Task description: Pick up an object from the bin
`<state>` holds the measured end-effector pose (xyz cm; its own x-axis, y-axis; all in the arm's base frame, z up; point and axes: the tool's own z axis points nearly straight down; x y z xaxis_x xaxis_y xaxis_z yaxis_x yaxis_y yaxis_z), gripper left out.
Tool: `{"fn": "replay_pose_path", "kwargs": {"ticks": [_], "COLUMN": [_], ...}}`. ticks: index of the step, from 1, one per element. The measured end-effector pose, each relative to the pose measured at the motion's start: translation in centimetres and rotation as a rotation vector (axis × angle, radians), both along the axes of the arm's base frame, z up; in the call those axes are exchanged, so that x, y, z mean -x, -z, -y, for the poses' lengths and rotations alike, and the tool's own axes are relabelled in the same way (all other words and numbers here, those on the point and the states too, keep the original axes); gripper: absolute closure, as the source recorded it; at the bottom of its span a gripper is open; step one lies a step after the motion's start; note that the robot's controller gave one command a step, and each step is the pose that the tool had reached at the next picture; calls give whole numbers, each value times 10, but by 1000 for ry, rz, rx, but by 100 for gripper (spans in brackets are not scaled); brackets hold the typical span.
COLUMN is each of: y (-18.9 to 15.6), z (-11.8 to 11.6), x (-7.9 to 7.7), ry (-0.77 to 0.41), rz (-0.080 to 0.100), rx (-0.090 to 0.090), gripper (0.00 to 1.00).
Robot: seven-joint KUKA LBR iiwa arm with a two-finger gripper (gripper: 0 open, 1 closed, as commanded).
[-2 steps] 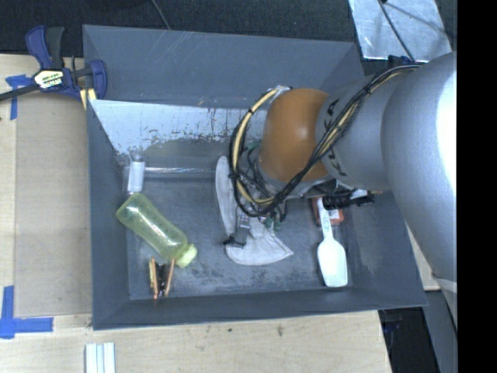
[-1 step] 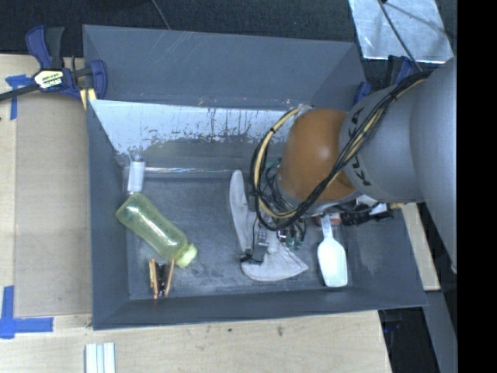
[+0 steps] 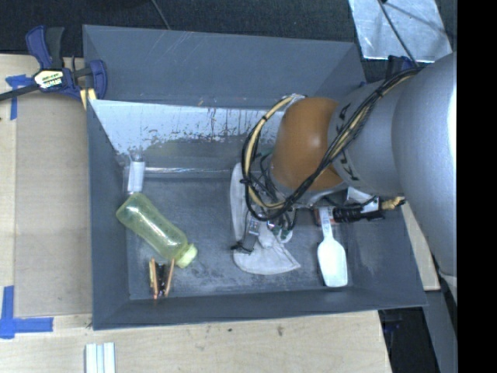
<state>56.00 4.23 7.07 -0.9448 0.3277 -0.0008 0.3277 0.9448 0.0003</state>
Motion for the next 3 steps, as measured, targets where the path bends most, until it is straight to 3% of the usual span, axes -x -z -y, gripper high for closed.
{"fn": "replay_pose_path", "kwargs": {"ticks": [1,3], "y": [-2,-7], "z": [40,40], "x": [34,36], "ry": [-154,-154], "rz": [5,2], "rx": [-1,-1], "gripper": [100,100]}}
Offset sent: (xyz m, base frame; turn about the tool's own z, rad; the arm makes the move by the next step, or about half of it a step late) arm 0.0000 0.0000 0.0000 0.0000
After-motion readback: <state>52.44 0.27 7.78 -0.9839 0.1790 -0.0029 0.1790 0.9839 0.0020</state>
